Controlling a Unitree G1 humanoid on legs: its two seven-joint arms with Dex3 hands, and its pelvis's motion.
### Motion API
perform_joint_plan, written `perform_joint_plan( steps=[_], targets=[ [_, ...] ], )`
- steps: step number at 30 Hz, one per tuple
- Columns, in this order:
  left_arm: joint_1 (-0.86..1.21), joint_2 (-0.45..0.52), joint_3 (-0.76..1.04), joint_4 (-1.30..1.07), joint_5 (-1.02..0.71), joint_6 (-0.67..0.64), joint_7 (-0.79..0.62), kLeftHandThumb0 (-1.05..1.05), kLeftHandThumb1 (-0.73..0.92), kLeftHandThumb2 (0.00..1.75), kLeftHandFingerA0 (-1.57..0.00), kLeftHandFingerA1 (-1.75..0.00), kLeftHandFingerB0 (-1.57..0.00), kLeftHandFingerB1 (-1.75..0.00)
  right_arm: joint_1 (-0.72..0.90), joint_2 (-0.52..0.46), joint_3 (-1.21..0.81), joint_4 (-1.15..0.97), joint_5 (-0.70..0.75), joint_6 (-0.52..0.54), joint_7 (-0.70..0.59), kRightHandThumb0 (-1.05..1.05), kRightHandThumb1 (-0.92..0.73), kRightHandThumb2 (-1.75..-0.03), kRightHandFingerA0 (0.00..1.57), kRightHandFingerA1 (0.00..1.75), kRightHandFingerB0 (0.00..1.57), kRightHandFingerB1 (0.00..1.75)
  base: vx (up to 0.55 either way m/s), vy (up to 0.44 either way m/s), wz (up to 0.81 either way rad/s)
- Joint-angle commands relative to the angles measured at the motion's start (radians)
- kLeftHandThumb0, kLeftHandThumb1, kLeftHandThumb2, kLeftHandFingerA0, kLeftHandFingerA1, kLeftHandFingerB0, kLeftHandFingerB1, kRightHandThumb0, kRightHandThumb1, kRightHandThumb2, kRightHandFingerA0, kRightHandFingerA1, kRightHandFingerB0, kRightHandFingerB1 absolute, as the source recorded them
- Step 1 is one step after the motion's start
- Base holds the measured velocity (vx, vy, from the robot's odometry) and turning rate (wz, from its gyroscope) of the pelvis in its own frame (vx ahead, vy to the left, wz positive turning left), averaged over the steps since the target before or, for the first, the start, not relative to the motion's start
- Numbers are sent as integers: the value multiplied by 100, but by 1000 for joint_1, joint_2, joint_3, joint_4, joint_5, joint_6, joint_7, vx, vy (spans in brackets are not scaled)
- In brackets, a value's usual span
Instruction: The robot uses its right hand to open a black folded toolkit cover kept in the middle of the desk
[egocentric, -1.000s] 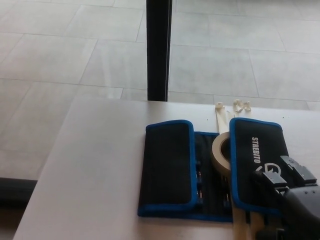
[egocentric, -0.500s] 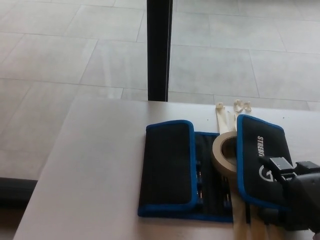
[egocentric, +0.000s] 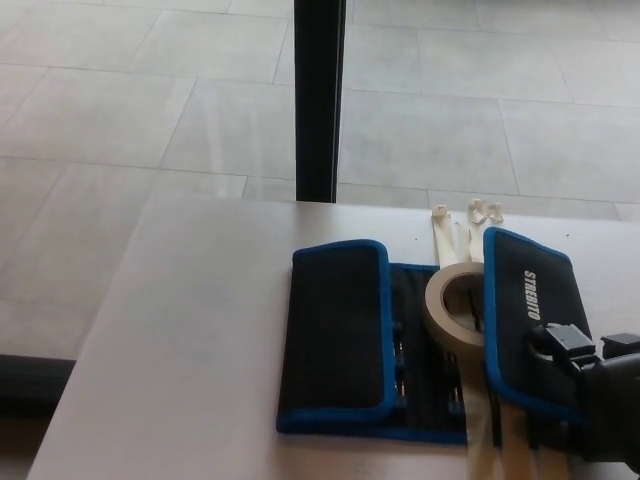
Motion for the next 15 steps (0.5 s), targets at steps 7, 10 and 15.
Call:
perform_joint_plan(
  steps=[7, 10, 15],
  targets=[
    [-8, 18, 7, 13, -7, -35, -17, -85, 92, 69, -33, -54, -26, -37, -32, 53, -51, 110, 15, 26, -136, -25, -54, -63, 95, 159, 98, 69, 0, 0, 0],
    [-4, 15, 5, 10, -6, -40, -14, -85, 92, 68, -36, -54, -29, -38, -42, 74, -86, 145, 45, 20, -143, -19, -58, -64, 95, 163, 96, 67, 0, 0, 0],
    [-3, 13, 13, 11, -14, -48, -22, -86, 92, 68, -32, -56, -27, -39, -59, 101, -177, 187, 126, 1, -145, -24, -63, -62, 88, 160, 85, 61, 0, 0, 0]
  ],
)
